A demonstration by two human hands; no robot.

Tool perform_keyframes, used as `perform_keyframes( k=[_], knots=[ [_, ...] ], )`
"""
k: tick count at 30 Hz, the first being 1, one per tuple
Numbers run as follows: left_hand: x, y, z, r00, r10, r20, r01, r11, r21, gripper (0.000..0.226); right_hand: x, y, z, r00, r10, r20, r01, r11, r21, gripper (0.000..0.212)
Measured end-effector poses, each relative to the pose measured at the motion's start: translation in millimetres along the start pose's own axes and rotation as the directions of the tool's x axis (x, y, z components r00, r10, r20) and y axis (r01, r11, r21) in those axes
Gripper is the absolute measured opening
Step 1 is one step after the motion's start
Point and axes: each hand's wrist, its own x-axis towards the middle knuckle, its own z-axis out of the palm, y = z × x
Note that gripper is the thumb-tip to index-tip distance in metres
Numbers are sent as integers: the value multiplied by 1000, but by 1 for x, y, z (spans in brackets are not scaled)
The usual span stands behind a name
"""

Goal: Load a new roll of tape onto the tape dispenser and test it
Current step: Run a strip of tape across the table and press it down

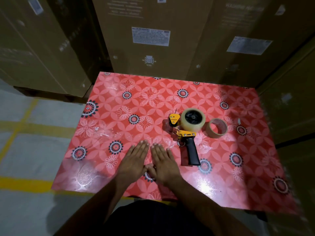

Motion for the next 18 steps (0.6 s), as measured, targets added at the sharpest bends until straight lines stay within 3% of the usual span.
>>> perform_keyframes(
  k=[3, 9, 11, 15, 18],
  knots=[
    [0, -10, 1, 999, 35, 21, -35, 999, -22, 84, -8, 14, 5, 993, 95, -72, -99, 993, -60, 89],
    [-8, -43, -10, 994, 36, 99, -40, 999, 35, 79, -14, 25, 6, 964, 265, -32, -265, 964, -6, 85],
    [-9, -67, -14, 997, -30, 64, 31, 1000, -6, 73, -11, 19, 5, 950, 310, -41, -311, 950, -16, 88],
    [-13, -107, -21, 946, -321, -34, 311, 935, -171, 66, -12, 17, 13, 942, 323, -91, -327, 944, -40, 86],
    [-10, -93, -20, 919, -395, -15, 387, 908, -162, 65, -14, 19, 14, 944, 319, -86, -322, 946, -28, 86]
  ],
)
